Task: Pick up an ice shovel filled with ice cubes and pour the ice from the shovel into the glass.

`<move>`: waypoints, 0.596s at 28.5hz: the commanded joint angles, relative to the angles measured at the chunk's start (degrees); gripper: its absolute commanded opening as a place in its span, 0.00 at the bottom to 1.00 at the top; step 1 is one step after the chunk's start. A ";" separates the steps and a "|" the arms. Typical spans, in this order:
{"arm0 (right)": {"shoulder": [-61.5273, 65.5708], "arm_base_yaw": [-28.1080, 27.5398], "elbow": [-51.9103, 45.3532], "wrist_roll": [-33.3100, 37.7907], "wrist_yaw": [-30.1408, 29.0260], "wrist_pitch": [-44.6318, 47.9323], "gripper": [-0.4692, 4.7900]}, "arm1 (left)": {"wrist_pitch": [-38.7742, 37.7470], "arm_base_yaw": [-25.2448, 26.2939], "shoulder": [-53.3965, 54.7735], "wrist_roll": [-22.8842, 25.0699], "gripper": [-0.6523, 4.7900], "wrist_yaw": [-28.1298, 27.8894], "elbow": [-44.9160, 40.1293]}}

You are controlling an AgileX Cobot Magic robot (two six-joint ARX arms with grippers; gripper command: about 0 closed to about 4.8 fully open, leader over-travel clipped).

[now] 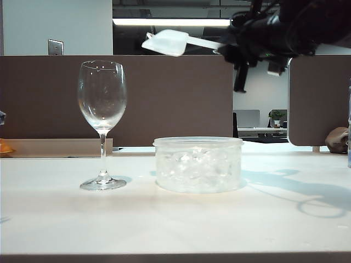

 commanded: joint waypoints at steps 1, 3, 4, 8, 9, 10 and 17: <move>-0.28 0.83 2.38 -0.46 -0.07 -1.42 0.08 | 0.04 0.07 0.07 0.24 0.17 0.24 -0.04; -0.28 1.53 3.54 -1.20 -0.04 -2.38 0.08 | 0.02 0.07 0.07 0.24 0.17 0.22 -0.04; -0.28 1.62 4.20 -1.40 -0.07 -3.32 0.08 | 0.02 0.07 0.07 0.24 0.17 0.22 -0.04; -0.28 2.95 6.32 -3.58 -0.09 -6.64 0.08 | 0.02 0.07 0.07 0.26 0.17 0.20 -0.04; -0.28 3.19 6.84 -4.22 -0.07 -7.48 0.08 | 0.02 0.07 0.07 0.24 0.17 0.24 -0.04; -0.28 3.65 7.39 -5.16 -0.09 -8.66 0.08 | 0.02 0.07 0.07 0.26 0.17 0.24 -0.04; -0.28 5.22 8.59 -8.17 -0.33 -11.02 0.08 | 0.02 0.07 0.07 0.24 0.17 0.22 -0.04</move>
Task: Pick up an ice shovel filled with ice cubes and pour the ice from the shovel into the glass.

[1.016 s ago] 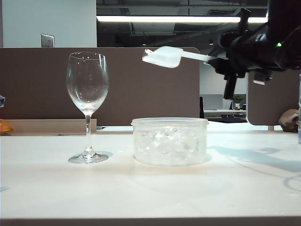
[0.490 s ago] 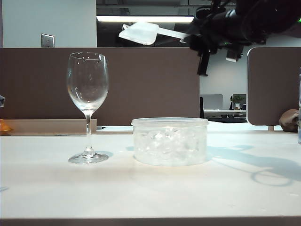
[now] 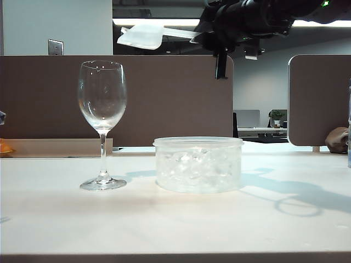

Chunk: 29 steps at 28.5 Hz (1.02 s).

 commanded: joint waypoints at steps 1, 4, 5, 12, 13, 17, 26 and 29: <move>-0.26 0.68 0.37 -1.55 -0.20 0.24 0.08 | 0.02 0.07 0.07 0.24 0.17 0.24 -0.04; -0.26 1.79 0.35 -3.87 -0.57 -0.72 0.08 | 0.02 0.07 0.07 0.24 0.17 0.24 -0.04; -0.26 2.19 0.35 -4.46 -0.57 -0.92 0.08 | 0.02 0.07 0.07 0.24 0.17 0.24 -0.04; -0.26 3.21 0.37 -10.01 -1.60 -2.34 0.08 | 0.02 0.07 0.04 0.24 0.17 0.24 -0.04; -0.26 3.21 0.37 -10.75 -1.62 -2.36 0.08 | 0.02 0.07 0.07 0.24 0.17 0.20 -0.04; -0.26 3.21 0.37 -12.66 -1.62 -2.47 0.08 | 0.02 0.07 0.07 0.24 0.17 0.22 -0.04; -0.26 3.21 0.42 -14.97 -1.57 -2.47 0.08 | 0.02 0.07 0.07 0.26 0.17 0.22 -0.04; -0.26 3.19 0.63 -15.34 -1.53 -2.49 0.08 | 0.02 0.07 0.07 0.24 0.17 0.22 -0.04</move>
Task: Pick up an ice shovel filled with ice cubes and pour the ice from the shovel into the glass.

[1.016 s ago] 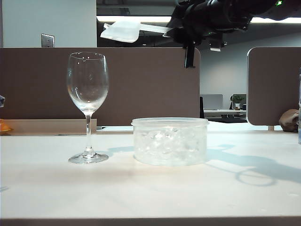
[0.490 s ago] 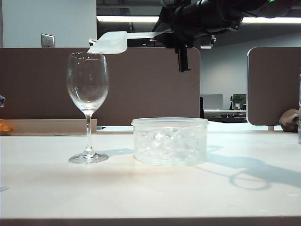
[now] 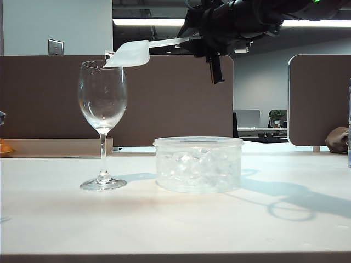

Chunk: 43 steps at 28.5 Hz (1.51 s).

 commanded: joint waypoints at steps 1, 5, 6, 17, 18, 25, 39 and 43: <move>-0.26 0.00 0.85 -0.94 -0.17 0.61 0.08 | 0.02 0.07 0.07 0.26 0.17 0.20 -0.04; -0.26 0.00 3.34 -1.79 -0.22 -1.46 0.08 | 0.02 0.07 0.07 0.24 0.17 0.20 -0.04; -0.26 0.00 4.68 -2.99 -0.74 -3.04 0.08 | 0.02 0.07 0.07 0.24 0.17 0.20 -0.04; -0.24 0.02 6.71 -4.04 -1.55 -5.75 0.08 | 0.02 0.07 0.07 0.24 0.17 0.20 -0.02; -0.24 0.02 6.71 -4.04 -1.55 -5.75 0.08 | 0.04 0.07 0.07 0.24 0.17 0.20 -0.04; -0.24 0.02 6.73 -4.04 -1.53 -5.75 0.08 | 0.02 0.07 0.07 0.24 0.17 0.20 -0.04; -0.26 -0.85 6.78 -4.07 -1.86 -5.84 0.08 | 0.02 0.09 0.07 0.24 0.17 0.20 -0.02; -0.26 -0.85 6.80 -4.07 -1.97 -6.03 0.08 | 0.02 0.07 0.04 0.24 0.17 0.22 -0.04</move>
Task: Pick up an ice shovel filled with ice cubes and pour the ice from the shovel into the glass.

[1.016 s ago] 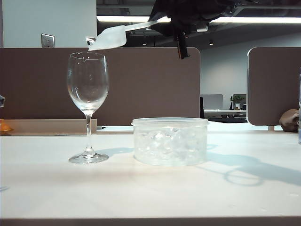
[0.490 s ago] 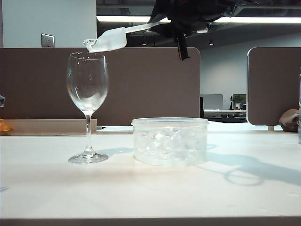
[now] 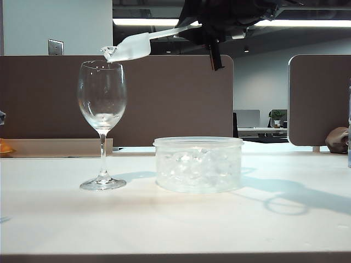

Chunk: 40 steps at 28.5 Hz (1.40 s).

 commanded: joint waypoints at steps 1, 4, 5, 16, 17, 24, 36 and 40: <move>-0.26 0.02 0.42 -0.35 -0.35 0.66 0.08 | 0.04 0.07 0.04 0.24 0.17 0.20 -0.04; -0.26 0.02 0.44 -0.39 -0.35 0.61 0.08 | 0.04 0.07 0.04 0.24 0.17 0.20 -0.04; -0.26 0.02 0.44 -0.48 -0.35 0.59 0.08 | 0.02 0.07 0.07 0.24 0.17 0.20 -0.04; -0.26 0.02 4.87 -3.91 -1.62 -4.98 0.08 | 0.04 0.07 0.04 0.24 0.17 0.20 -0.04; -0.26 0.02 5.60 -4.61 -1.84 -6.01 0.08 | 0.02 0.07 0.07 0.24 0.17 0.20 -0.04; -0.28 0.02 8.31 -8.15 -2.49 -11.08 0.08 | 0.04 0.07 0.07 0.26 0.17 0.20 -0.04; -0.28 0.02 8.31 -9.05 -2.69 -10.99 0.08 | 0.02 0.07 0.07 0.24 0.17 0.20 -0.04; -1.05 -2.21 8.33 -8.46 -2.36 -9.03 0.08 | 0.02 0.07 0.07 0.26 0.17 0.20 -0.04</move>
